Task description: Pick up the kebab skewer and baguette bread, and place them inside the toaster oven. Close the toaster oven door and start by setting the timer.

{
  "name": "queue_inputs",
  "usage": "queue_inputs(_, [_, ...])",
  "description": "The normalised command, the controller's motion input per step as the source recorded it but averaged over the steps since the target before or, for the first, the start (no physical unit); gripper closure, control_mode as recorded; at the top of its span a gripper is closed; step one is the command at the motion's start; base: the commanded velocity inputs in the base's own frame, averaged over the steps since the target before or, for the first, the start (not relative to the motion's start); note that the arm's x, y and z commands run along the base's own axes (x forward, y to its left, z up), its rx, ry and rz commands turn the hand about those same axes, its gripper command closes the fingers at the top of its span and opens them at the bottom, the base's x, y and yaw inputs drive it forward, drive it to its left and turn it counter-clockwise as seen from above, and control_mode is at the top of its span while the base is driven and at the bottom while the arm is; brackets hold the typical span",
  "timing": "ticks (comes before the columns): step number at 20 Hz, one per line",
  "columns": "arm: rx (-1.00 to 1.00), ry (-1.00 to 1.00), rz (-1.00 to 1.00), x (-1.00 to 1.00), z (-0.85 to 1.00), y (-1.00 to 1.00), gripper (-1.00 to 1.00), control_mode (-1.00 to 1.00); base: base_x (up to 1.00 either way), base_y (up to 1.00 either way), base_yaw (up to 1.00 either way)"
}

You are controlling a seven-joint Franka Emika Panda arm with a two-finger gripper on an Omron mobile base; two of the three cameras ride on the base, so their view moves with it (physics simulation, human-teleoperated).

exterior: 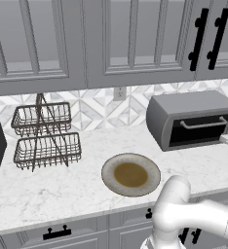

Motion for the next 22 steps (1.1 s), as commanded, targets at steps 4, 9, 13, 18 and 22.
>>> queue_inputs(4, [0.00,0.00,0.00,-0.02,0.00,0.00,-1.00,-1.00,0.00,0.00,0.00])
queue_inputs(9, [0.00,0.00,0.00,-0.11,0.00,0.00,-1.00,-1.00,0.00,0.00,0.00])
queue_inputs(13, [0.00,0.00,0.00,0.04,0.00,0.00,-1.00,-1.00,0.00,0.00,0.00])
queue_inputs(18, [0.00,0.00,0.00,0.10,0.00,0.00,-1.00,-1.00,0.00,0.00,0.00])
queue_inputs(22, [0.00,0.00,0.00,0.00,0.00,0.00,-1.00,-1.00,0.00,0.00,0.00])
